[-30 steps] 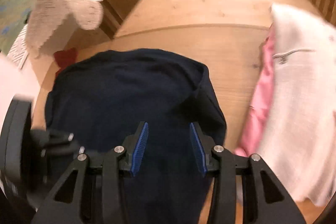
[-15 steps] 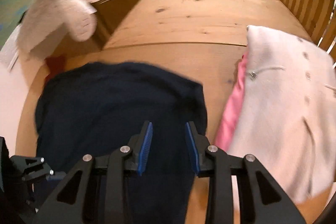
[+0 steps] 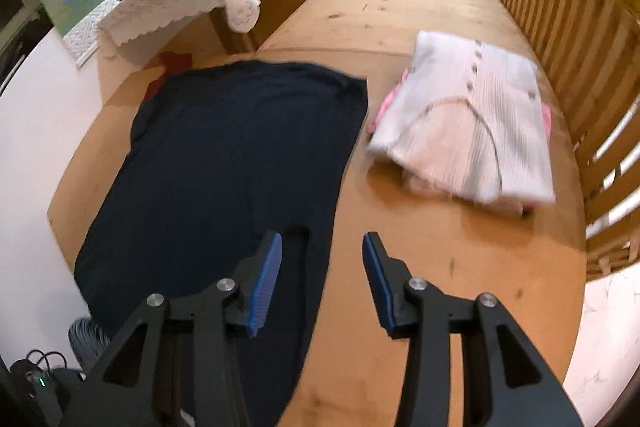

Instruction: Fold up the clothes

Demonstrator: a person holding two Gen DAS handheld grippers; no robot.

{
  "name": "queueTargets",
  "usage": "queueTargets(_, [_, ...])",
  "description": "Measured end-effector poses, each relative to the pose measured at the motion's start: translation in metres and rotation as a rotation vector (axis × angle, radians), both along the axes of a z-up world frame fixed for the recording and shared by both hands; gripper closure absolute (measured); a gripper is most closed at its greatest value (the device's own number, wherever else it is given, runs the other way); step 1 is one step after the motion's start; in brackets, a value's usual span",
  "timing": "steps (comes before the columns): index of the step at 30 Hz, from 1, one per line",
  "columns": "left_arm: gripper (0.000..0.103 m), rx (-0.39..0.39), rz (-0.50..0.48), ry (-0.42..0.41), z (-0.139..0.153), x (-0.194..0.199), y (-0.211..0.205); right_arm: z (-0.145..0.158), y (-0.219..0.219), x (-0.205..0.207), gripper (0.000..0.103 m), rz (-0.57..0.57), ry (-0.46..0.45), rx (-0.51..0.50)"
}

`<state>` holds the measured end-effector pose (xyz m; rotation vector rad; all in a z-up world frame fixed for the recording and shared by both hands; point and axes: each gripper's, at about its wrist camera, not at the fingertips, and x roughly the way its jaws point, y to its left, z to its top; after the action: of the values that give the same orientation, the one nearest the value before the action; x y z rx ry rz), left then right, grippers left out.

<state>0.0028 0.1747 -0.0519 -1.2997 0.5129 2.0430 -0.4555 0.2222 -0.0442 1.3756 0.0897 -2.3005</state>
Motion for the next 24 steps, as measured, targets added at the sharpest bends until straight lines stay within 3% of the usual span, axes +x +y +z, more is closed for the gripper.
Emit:
queueTargets(6, [0.050, -0.136, -0.130, 0.095, -0.036, 0.041, 0.068, -0.013, 0.006, 0.049, 0.061, 0.032, 0.004, -0.003])
queueTargets(8, [0.050, -0.093, -0.130, 0.087, -0.047, 0.050, 0.075, -0.012, 0.013, 0.060, 0.061, 0.034, 0.015, -0.034])
queueTargets(11, [0.050, -0.022, -0.028, -0.001, -0.074, 0.054, 0.070, -0.014, 0.028, 0.075, 0.061, 0.023, 0.015, -0.097])
queueTargets(15, [0.051, 0.009, 0.123, -0.083, -0.097, 0.048, 0.057, -0.024, 0.037, 0.100, 0.061, 0.045, 0.027, -0.064])
queueTargets(18, [0.050, 0.017, 0.175, -0.003, -0.077, 0.037, 0.051, -0.028, 0.043, 0.104, 0.061, 0.048, 0.012, -0.062])
queueTargets(21, [0.049, -0.059, 0.140, 0.125, -0.056, 0.026, 0.061, -0.028, 0.051, 0.103, 0.061, 0.038, -0.003, -0.080])
queueTargets(24, [0.049, -0.134, 0.079, 0.219, -0.058, 0.018, 0.078, -0.025, 0.060, 0.099, 0.061, 0.011, 0.009, -0.085])
